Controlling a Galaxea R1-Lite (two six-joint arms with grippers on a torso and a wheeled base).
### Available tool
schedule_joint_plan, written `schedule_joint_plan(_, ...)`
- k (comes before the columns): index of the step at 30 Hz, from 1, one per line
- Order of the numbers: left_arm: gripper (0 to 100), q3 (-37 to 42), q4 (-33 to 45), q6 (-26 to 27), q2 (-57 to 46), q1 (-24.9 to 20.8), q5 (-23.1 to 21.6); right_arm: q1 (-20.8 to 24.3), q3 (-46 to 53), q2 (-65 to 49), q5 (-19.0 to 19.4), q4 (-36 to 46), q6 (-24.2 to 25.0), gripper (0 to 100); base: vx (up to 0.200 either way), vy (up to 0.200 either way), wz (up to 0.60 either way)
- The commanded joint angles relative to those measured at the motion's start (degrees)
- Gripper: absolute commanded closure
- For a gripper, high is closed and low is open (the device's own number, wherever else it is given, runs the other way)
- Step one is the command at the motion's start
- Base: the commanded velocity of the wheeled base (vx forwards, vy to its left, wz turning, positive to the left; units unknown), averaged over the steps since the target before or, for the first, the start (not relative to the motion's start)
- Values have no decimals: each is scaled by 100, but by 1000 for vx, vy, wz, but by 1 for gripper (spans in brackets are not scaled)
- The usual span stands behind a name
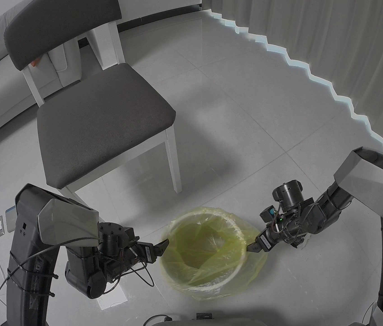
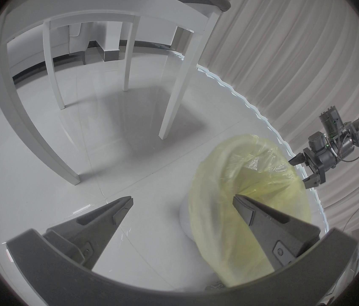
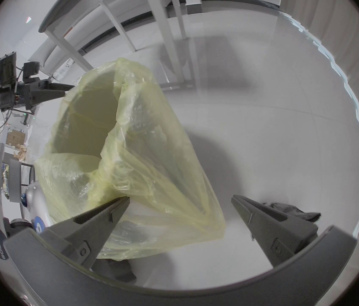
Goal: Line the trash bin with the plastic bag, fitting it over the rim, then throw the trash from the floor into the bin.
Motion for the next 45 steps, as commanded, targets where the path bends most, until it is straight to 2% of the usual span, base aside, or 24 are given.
schedule_joint_plan(1, 0, -114, 7, 9, 72, -31, -15, 300, -59, -19, -7, -5, 100, 0, 0, 0, 0)
schedule_joint_plan(15, 0, -475, 332, 9, 98, -163, -24, 124, 143, -168, -25, 39, 109, 0, 0, 0, 0)
schedule_joint_plan(21, 0, -651, 719, 9, 63, -180, 3, 124, 205, -186, -25, 39, 100, 0, 0, 0, 0)
schedule_joint_plan(28, 0, -563, 631, 9, -8, -119, 11, 124, 258, -177, -25, 21, 82, 0, 0, 0, 0)
schedule_joint_plan(29, 100, -519, 570, 9, -34, -110, 11, 124, 258, -159, -25, 21, 82, 0, 0, 0, 0)
schedule_joint_plan(45, 100, -361, 535, -8, -210, -48, 11, 62, 319, -186, -25, 30, 74, 0, 0, 0, 0)
